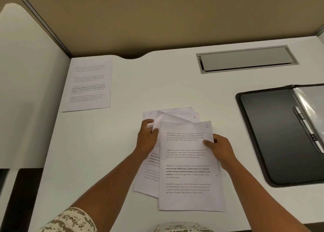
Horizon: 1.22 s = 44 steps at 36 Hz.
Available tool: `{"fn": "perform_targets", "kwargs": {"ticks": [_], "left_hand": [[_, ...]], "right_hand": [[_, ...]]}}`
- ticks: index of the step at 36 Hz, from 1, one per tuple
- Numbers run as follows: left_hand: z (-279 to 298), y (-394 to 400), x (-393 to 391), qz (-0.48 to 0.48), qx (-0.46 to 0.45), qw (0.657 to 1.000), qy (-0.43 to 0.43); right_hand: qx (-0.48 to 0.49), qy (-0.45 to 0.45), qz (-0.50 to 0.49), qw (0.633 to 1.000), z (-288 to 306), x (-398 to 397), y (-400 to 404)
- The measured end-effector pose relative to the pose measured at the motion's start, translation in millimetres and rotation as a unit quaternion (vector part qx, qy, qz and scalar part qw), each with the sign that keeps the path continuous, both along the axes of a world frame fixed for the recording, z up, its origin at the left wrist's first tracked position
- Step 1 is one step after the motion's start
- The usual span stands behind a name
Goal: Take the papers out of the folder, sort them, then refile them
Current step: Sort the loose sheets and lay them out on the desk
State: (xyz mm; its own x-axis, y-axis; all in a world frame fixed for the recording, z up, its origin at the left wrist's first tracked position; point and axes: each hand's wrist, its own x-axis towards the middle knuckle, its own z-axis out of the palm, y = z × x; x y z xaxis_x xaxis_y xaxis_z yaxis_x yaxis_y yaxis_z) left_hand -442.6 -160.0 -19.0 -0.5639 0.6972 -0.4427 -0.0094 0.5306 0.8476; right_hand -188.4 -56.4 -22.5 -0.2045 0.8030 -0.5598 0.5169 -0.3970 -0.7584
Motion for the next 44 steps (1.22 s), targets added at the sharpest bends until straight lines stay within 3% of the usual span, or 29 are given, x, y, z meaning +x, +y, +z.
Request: {"fn": "perform_targets", "kwargs": {"ticks": [7,12,14,16,18,20,24,28,31,35,40,44], "left_hand": [[2.1,-7.0,7.7,-0.049,-0.020,0.995,-0.080],[3.8,-18.3,11.2,0.021,-0.023,0.982,-0.184],[-0.4,-22.7,11.3,0.012,0.001,0.996,-0.092],[-7.4,-26.4,7.4,-0.043,0.038,0.993,0.101],[-14.7,-28.8,-1.6,-0.079,0.053,0.961,0.259],[-20.6,-28.7,-9.3,-0.116,0.020,0.927,0.357],[-21.8,-28.4,-10.7,-0.180,-0.048,0.898,0.399],[-17.9,-28.9,-4.2,-0.216,-0.035,0.878,0.425],[-25.1,-30.9,-2.5,-0.233,-0.035,0.879,0.414],[-24.3,-32.8,-2.3,-0.211,-0.007,0.911,0.355],[-22.4,-29.8,-1.9,-0.117,0.060,0.944,0.303],[-13.9,-15.2,-1.5,-0.043,0.041,0.979,0.194]], "right_hand": [[-0.003,0.036,-0.043,0.998,1.6,-1.6,-5.4],[-0.008,0.080,-0.050,0.996,0.4,0.4,-8.7],[-0.014,0.074,-0.044,0.996,1.0,1.5,-9.4],[-0.010,0.049,-0.033,0.998,2.5,2.9,-9.1],[0.005,0.018,-0.013,1.000,1.6,4.8,-7.7],[0.010,-0.008,0.006,1.000,0.0,5.7,-6.7],[0.033,-0.046,0.025,0.998,0.4,2.6,-7.1],[0.042,-0.044,0.011,0.998,0.0,-3.6,-7.9],[0.045,-0.031,-0.008,0.998,-0.6,-7.6,-9.1],[0.082,-0.019,-0.044,0.995,4.8,-11.1,-13.4],[0.101,-0.026,-0.033,0.994,0.4,-9.7,-13.6],[0.093,0.013,-0.032,0.995,-6.1,-4.6,-12.3]]}}
